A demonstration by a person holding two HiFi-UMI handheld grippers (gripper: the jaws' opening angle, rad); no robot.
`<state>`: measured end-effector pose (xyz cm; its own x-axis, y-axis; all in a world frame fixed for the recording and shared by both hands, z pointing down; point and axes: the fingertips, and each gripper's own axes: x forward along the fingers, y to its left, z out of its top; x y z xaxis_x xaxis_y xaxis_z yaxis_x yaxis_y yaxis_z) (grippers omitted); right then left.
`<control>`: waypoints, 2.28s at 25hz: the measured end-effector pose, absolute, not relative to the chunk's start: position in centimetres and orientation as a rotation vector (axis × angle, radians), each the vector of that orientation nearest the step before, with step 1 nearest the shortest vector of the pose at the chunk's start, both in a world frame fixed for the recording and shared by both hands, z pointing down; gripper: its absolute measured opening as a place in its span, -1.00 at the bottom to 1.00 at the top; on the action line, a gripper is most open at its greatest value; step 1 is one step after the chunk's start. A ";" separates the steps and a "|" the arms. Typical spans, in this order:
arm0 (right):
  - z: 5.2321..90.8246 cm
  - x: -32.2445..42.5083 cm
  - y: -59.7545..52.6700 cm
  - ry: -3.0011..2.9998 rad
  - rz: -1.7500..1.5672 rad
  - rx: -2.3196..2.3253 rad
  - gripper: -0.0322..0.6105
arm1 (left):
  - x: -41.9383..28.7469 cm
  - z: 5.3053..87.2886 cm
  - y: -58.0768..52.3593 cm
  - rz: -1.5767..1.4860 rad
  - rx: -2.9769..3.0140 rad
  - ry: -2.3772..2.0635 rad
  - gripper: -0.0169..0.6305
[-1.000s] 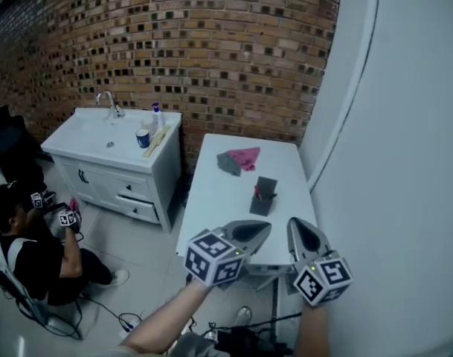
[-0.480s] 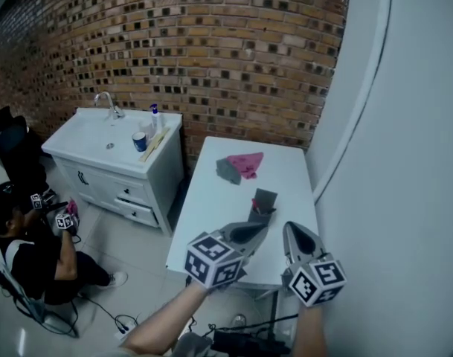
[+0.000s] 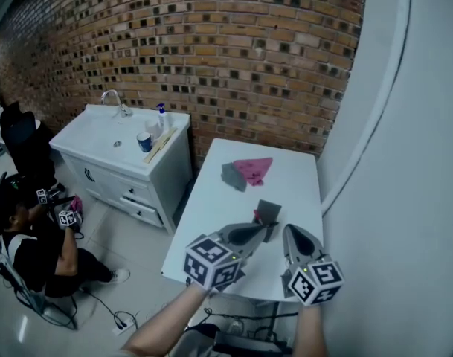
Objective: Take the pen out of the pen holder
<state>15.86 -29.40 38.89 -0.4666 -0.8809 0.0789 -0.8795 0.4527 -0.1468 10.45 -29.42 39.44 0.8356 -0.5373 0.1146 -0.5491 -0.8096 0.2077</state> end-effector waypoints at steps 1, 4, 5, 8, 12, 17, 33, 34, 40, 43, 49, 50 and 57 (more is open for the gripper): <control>39.0 15.9 -29.8 2.677 -0.265 -1.619 -0.94 | 10.4 39.4 -29.8 0.075 2.778 -0.843 -0.97; 39.7 15.9 -30.9 2.691 -0.270 -1.626 -0.94 | 10.2 40.1 -30.8 0.085 2.757 -0.854 -0.97; 40.0 15.9 -31.3 2.689 -0.272 -1.632 -0.94 | 10.1 40.4 -31.2 0.090 2.755 -0.851 -0.97; 40.8 16.2 -32.2 2.669 -0.288 -1.668 -0.94 | 10.2 41.6 -32.1 0.120 2.756 -0.828 -0.97; 42.0 16.8 -33.3 2.634 -0.326 -1.733 -0.94 | 10.6 42.6 -33.3 0.152 2.758 -0.786 -0.97; 43.6 17.0 -34.6 2.625 -0.368 -1.775 -0.94 | 10.8 44.0 -34.7 0.171 2.745 -0.753 -0.97; 52.2 18.7 -39.0 2.674 -0.538 -1.901 -0.48 | 11.2 49.3 -37.4 0.279 2.704 -0.730 -0.97; 52.9 18.8 -39.2 2.677 -0.549 -1.908 -0.46 | 11.1 49.9 -37.4 0.284 2.697 -0.731 -0.97; 55.6 18.7 -40.6 2.676 -0.645 -1.912 -0.40 | 11.0 51.1 -37.7 0.304 2.657 -0.740 -0.97; 56.6 18.4 -41.3 2.693 -0.679 -1.908 -0.40 | 11.1 51.5 -37.8 0.309 2.641 -0.742 -0.97; 57.5 17.8 -41.7 2.747 -0.656 -1.934 -0.44 | 11.0 51.9 -37.8 0.308 2.619 -0.752 -0.97; 57.7 17.8 -41.6 2.747 -0.654 -1.943 -0.50 | 10.9 52.0 -37.6 0.305 2.618 -0.752 -0.97; 57.1 17.8 -40.9 2.753 -0.631 -1.947 -0.75 | 10.8 51.5 -37.1 0.283 2.619 -0.758 -0.97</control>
